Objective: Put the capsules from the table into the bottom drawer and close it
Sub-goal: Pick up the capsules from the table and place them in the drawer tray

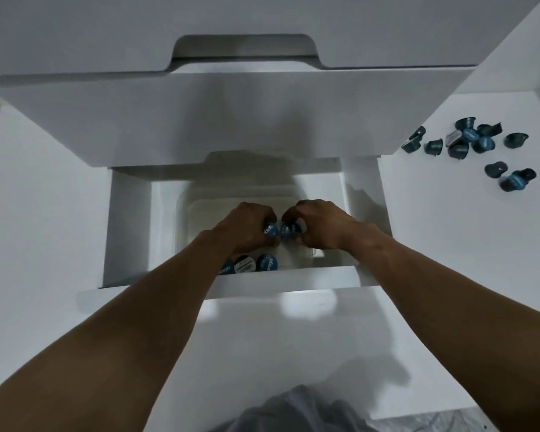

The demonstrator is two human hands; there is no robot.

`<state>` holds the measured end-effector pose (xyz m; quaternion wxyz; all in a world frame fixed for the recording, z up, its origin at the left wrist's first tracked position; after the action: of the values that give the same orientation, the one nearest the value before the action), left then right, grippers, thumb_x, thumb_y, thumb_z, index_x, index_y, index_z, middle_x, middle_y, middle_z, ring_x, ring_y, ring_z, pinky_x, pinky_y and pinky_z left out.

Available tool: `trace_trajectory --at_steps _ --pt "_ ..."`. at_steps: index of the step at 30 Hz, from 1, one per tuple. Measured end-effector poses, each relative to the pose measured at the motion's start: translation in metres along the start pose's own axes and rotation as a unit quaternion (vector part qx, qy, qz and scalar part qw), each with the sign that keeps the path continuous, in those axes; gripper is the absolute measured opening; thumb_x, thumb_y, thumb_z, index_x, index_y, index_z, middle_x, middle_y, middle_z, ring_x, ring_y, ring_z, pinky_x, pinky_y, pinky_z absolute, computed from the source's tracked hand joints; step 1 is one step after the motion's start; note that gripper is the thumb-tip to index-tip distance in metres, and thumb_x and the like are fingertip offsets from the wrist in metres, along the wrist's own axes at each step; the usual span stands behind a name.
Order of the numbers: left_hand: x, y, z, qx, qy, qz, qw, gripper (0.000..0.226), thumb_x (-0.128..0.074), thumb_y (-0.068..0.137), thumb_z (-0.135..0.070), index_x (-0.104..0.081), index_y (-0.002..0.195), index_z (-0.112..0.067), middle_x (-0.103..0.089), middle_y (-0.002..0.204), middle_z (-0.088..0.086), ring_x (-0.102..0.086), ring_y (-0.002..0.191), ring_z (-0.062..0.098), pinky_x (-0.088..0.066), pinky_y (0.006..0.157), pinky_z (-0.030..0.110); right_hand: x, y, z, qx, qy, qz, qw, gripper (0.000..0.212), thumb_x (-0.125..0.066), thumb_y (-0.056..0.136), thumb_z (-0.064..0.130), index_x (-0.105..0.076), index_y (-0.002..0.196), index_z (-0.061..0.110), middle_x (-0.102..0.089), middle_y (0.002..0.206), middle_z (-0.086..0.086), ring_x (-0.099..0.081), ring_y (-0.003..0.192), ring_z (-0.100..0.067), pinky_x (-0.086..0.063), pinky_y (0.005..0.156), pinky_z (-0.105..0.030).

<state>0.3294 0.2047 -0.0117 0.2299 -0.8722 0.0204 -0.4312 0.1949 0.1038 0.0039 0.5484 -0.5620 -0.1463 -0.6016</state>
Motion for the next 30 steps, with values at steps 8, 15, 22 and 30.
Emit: trace_trajectory --at_steps 8,15,22,30 --pt "-0.004 0.001 -0.005 0.015 0.0 0.035 0.999 0.021 -0.063 0.085 -0.022 -0.071 0.104 -0.019 -0.068 0.111 0.005 -0.062 0.098 0.021 -0.047 0.082 0.027 0.003 -0.001 0.004 0.002 -0.015 0.046 0.999 0.031 -0.058 0.085 0.016 -0.069 0.11 0.032 -0.07 0.108 0.002 -0.063 0.096 -0.024 -0.054 0.084 -0.037" --pt "-0.007 0.0 -0.016 0.023 -0.02 0.057 0.998 0.02 -0.062 0.083 -0.013 -0.072 0.1 -0.019 -0.069 0.108 0.002 -0.063 0.098 0.019 -0.049 0.084 0.027 -0.003 -0.002 0.003 -0.016 -0.005 0.062 0.998 0.033 -0.057 0.082 0.013 -0.072 0.104 0.032 -0.072 0.104 0.002 -0.065 0.087 -0.024 -0.055 0.076 -0.032" --pt "-0.012 -0.006 -0.018 0.029 -0.019 0.096 0.995 0.022 -0.077 0.074 -0.021 -0.074 0.096 -0.017 -0.071 0.098 0.002 -0.065 0.092 0.019 -0.052 0.082 0.03 -0.012 -0.002 0.002 -0.024 0.023 0.082 0.996 0.024 -0.067 0.079 0.017 -0.075 0.098 0.029 -0.073 0.101 0.002 -0.066 0.089 -0.021 -0.052 0.076 -0.027" --pt "-0.007 -0.016 -0.015 0.024 0.007 0.07 0.997 0.023 -0.073 0.079 -0.02 -0.073 0.101 -0.015 -0.071 0.104 0.002 -0.064 0.097 0.017 -0.05 0.085 0.027 -0.017 -0.007 0.0 -0.018 0.042 0.065 0.997 0.021 -0.069 0.081 0.02 -0.075 0.1 0.025 -0.073 0.104 0.001 -0.065 0.096 -0.021 -0.049 0.08 -0.026"
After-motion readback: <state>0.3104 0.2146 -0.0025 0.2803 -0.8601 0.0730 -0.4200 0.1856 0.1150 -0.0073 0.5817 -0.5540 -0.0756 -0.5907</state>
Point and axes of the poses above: each hand's wrist, its own y-axis towards the middle knuckle, its own x-axis out of the back of the hand, z = x × y, the point moved 2 cm from there along y, towards the middle knuckle
